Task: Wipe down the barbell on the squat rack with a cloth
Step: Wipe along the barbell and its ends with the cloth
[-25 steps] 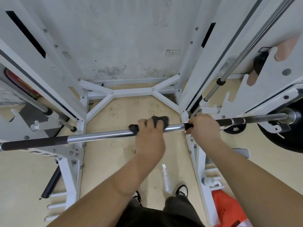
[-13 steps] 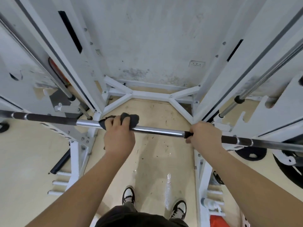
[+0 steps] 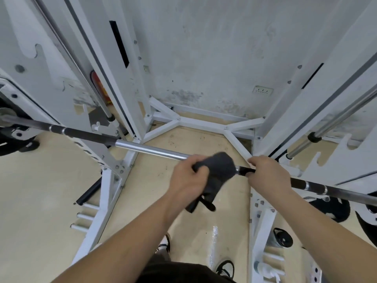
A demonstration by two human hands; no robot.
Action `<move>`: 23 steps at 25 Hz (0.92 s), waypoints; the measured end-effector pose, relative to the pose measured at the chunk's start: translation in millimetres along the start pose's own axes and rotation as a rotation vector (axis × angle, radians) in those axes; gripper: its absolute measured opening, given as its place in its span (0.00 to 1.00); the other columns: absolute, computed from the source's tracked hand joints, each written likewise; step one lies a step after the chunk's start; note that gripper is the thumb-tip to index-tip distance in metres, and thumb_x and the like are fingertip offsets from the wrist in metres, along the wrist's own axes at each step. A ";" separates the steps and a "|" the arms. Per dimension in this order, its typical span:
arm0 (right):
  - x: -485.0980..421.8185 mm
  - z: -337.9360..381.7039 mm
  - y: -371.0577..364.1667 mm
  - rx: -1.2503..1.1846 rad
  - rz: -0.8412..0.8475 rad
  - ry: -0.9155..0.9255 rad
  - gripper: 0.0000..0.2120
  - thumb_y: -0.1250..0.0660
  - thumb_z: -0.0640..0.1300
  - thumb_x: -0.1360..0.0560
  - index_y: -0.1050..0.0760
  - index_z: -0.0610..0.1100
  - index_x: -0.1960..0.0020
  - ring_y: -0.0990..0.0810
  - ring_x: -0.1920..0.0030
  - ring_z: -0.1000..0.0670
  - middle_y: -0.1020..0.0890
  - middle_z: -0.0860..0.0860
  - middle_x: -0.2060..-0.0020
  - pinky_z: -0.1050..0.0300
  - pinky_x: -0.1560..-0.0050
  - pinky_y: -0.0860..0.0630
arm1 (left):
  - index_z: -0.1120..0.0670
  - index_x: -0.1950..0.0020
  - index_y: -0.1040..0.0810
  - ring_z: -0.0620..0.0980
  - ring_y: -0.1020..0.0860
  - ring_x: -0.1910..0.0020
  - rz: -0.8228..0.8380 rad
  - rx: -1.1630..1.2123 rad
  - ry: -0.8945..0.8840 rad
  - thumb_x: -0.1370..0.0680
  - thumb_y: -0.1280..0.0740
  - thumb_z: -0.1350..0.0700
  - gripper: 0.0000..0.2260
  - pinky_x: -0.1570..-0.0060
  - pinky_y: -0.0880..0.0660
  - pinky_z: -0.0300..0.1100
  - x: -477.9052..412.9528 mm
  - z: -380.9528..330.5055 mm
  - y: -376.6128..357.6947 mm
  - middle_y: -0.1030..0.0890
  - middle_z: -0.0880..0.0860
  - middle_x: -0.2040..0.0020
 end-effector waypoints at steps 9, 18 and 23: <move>-18.8 96.1 -17.9 -0.112 0.010 0.161 0.19 0.31 0.48 0.23 0.22 0.49 0.32 0.24 0.38 0.49 0.21 0.52 0.40 0.51 0.44 0.22 | 0.46 0.38 0.21 0.56 0.24 0.43 -0.189 -0.758 -0.158 0.24 0.38 0.51 0.16 0.50 0.20 0.54 -95.7 29.1 163.5 0.20 0.51 0.45; -10.3 75.1 -22.8 -0.087 -0.002 0.085 0.20 0.27 0.49 0.26 0.20 0.46 0.35 0.25 0.40 0.47 0.21 0.50 0.44 0.47 0.47 0.21 | 0.47 0.54 0.23 0.50 0.19 0.63 0.053 -0.984 0.072 0.23 0.43 0.41 0.13 0.63 0.23 0.42 -131.9 18.8 164.0 0.18 0.50 0.64; -2.7 25.8 -18.7 0.078 0.048 -0.024 0.16 0.29 0.45 0.29 0.21 0.48 0.42 0.25 0.47 0.48 0.25 0.51 0.51 0.52 0.58 0.22 | 0.50 0.53 0.21 0.51 0.20 0.60 0.304 -0.871 -0.055 0.23 0.41 0.43 0.13 0.62 0.26 0.43 -103.8 -12.1 53.4 0.17 0.50 0.61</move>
Point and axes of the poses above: each hand's wrist, its own x-axis away from the middle knuckle, its own y-axis out of the back of the hand, z = x × y, the point moved 3 cm from there along -x, towards the middle knuckle
